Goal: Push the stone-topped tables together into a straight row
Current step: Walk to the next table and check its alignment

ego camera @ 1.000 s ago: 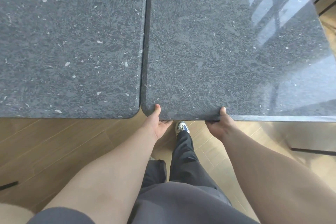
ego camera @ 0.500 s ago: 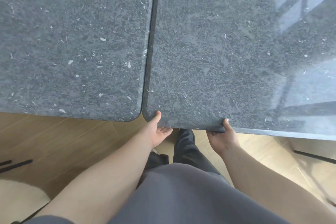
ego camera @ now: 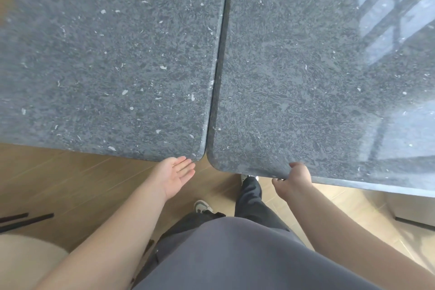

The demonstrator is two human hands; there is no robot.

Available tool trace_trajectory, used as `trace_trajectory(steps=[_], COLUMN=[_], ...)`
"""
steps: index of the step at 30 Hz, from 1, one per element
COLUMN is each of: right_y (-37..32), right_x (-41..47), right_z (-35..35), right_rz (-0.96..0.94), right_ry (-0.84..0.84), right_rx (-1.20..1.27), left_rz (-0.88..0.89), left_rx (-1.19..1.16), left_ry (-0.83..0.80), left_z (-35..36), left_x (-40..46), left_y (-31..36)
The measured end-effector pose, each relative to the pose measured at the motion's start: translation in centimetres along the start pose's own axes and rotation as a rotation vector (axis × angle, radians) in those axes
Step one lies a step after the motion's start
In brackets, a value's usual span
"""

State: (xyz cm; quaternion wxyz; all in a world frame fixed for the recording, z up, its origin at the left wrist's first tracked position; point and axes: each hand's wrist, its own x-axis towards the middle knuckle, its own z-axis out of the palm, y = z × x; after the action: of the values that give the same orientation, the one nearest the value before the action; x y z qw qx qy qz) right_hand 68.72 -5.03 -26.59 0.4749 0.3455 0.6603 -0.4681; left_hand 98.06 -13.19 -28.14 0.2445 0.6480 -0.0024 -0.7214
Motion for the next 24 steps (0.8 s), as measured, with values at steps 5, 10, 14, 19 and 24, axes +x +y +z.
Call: trace_trajectory(steps=[5, 10, 14, 19, 24], right_y=[2.7, 5.3, 5.7, 4.6, 1.7], right_x=[-2.8, -7.0, -11.3, -16.1, -21.7], right_z=[2.0, 4.9, 6.9, 7.6, 7.2], right_rz=[0.011, 0.054, -0.091, -0.27, -0.567], right_ry=[-0.061, -0.328, -0.511, -0.557, -0.687], right_rx=[-0.085, -0.071, -0.055, -0.047, -0.131], left_rz=[0.07, 0.148, 0.297, 0.516, 0.776], left_rx=[-0.066, -0.047, 0.072, 0.154, 0.202], left_ry=[-0.005, -0.034, -0.065, -0.171, -0.307], left_z=[-2.9, -3.6, -3.3, -1.8, 1.0], left_x=[-1.8, -3.8, -6.3, -11.1, -16.6], left_y=[2.6, 4.0, 5.5, 8.6, 11.9])
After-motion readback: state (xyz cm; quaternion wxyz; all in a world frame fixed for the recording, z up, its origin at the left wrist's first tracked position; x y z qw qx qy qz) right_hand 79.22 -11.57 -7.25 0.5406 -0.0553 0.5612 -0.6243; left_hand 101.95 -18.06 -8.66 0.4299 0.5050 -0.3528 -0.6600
